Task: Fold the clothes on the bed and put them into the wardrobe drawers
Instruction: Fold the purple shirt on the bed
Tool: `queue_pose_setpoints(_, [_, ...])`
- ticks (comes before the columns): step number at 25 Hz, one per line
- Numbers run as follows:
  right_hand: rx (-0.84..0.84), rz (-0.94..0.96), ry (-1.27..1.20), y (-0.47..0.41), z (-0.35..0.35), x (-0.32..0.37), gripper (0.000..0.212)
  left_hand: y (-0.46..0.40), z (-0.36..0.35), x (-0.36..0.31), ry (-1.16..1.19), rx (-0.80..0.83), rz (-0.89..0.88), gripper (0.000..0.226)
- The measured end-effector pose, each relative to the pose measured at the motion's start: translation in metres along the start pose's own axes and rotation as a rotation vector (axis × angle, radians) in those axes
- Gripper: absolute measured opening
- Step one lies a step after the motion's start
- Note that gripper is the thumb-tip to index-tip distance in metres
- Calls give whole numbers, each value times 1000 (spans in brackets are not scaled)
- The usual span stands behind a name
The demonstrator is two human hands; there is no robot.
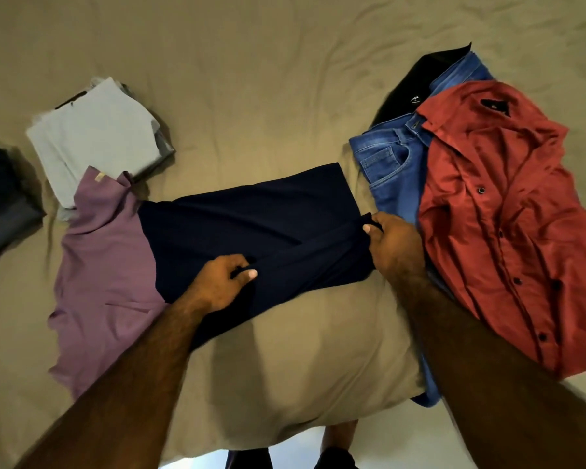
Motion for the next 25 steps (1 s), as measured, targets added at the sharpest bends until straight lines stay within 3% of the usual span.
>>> queue_pose_setpoints(3, [-128,-50,416,-3,-4,15,19,-1,23,13,-294,-369,9,26])
queue_pose_setpoints(5, [-224,31,649,7,-13,39,28,14,26,7,-482,-654,-6,31])
queue_pose_setpoints(8, [-253,259,592,38,-39,65,22,48,17,20,-415,-873,-28,23])
queue_pose_setpoints(11, [-218,216,464,72,-54,46,21,78,-8,72,-349,-901,55,25])
queue_pose_setpoints(14, [-109,180,550,88,-74,49,29,84,-38,107,-408,-743,78,30])
queue_pose_setpoints(16, [-125,187,510,88,-75,53,28,84,-42,114,-387,-709,91,33])
queue_pose_setpoints(18, [-234,-6,331,92,-70,49,31,97,-25,137,-277,-807,213,29])
queue_pose_setpoints(20, [-314,-290,151,100,-69,33,41,119,-7,179,-5,-923,471,29])
queue_pose_setpoints(22, [-258,-406,118,109,-82,37,42,144,-1,227,255,-949,663,36])
queue_pose_setpoints(25, [-155,-424,64,119,-106,63,28,155,-2,251,241,-960,617,53])
Point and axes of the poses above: each hand's wrist, its own y-axis away from the middle knuckle, its own z-axis out of the back of the hand, x = y × z, the point moved 7 cm from there along -y, towards the middle knuckle, and after that the axes turned 11 degrees about z, right-handed, at the moved point
